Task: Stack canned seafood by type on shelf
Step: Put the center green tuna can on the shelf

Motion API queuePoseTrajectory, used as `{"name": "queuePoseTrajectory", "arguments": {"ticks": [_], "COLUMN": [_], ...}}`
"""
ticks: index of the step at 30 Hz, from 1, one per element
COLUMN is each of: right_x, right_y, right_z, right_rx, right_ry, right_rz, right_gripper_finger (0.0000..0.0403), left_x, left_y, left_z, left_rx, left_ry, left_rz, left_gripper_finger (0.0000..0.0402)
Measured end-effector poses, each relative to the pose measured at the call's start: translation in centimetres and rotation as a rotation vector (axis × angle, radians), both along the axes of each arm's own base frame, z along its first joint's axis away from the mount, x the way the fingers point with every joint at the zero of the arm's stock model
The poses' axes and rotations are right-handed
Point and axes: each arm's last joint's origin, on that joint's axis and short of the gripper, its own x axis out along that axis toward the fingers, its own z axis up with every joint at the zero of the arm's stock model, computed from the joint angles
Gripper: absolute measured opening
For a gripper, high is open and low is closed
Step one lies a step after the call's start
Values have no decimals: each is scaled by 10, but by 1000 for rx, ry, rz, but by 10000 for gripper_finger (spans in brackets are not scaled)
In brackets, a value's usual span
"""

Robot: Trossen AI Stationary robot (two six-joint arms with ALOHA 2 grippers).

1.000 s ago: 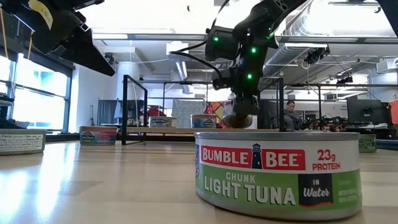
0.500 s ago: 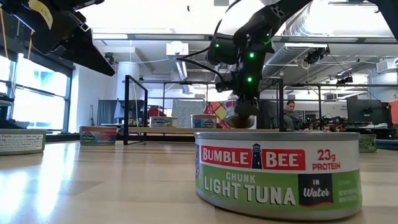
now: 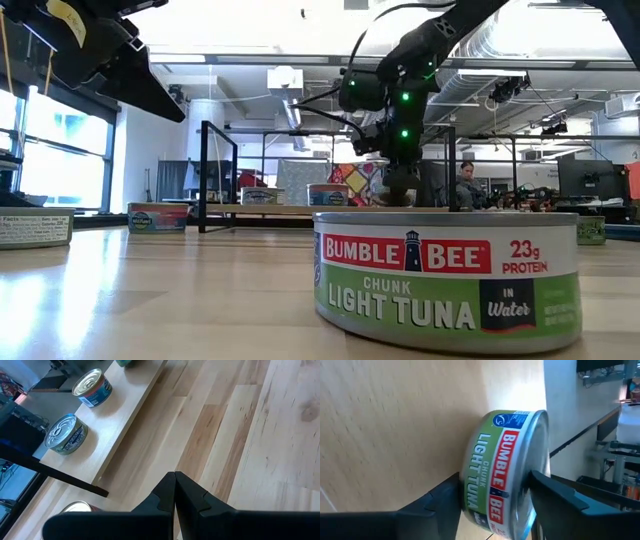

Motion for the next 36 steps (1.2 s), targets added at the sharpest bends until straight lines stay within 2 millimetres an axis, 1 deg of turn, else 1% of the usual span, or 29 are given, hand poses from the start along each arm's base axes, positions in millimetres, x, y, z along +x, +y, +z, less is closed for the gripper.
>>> {"name": "queuePoseTrajectory", "arguments": {"ticks": [4,7,17,25,29,32,36], "right_x": [0,0,1,1,-1,-3,-5], "right_y": [0,0,-1,-1,-4,-5,-4], "right_z": [-2,-2,-1,1,6,14,24], "right_rx": [22,16,9,62,99,112,187], "right_ry": [-4,-4,4,-35,-84,-117,-195], "right_rz": [4,3,22,26,10,13,28], "right_gripper_finger": [245,257,259,260,271,279,277], "left_x": [0,0,0,0,0,0,0], "left_y": [0,0,0,-1,-1,-1,-1], "left_z": [0,0,0,-1,-1,-1,-1], "left_rx": [0,0,0,-24,-29,-30,-27], "left_ry": [0,0,-1,26,29,29,25], "left_rz": [0,0,0,-18,-20,-19,-18], "left_gripper_finger": [0,0,0,0,0,0,0]}}
